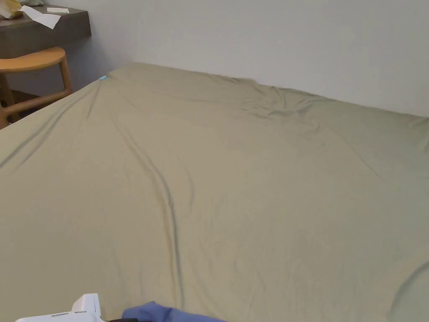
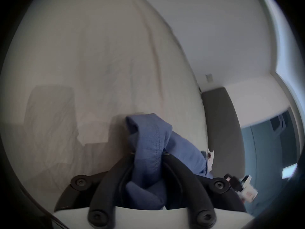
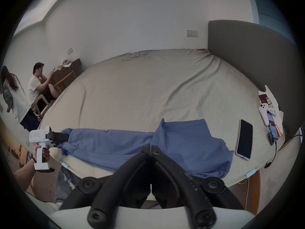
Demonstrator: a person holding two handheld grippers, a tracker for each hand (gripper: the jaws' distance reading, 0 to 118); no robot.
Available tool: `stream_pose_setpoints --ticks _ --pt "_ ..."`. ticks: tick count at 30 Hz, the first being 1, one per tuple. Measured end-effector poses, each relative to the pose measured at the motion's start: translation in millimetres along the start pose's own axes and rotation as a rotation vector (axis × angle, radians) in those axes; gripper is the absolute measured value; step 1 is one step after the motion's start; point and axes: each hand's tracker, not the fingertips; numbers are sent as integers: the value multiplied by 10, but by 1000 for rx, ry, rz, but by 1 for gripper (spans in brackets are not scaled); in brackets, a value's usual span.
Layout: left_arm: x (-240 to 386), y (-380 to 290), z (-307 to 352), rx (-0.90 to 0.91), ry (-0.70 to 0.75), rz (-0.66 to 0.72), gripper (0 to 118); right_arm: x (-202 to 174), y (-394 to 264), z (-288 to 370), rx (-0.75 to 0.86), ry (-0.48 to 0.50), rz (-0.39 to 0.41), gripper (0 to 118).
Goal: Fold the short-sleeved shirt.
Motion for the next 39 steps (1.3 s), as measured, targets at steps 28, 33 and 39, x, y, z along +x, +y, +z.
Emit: stream_pose_setpoints --ticks 28,33,39 --pt "1266 -150 206 -10 67 -266 14 199 -147 -87 -14 62 -182 2" --pt "1530 -448 -598 -128 204 -436 30 293 -250 -27 -26 40 -226 2" --pt "1699 -637 -771 -259 -46 -329 79 373 -328 -56 -41 11 -263 2"
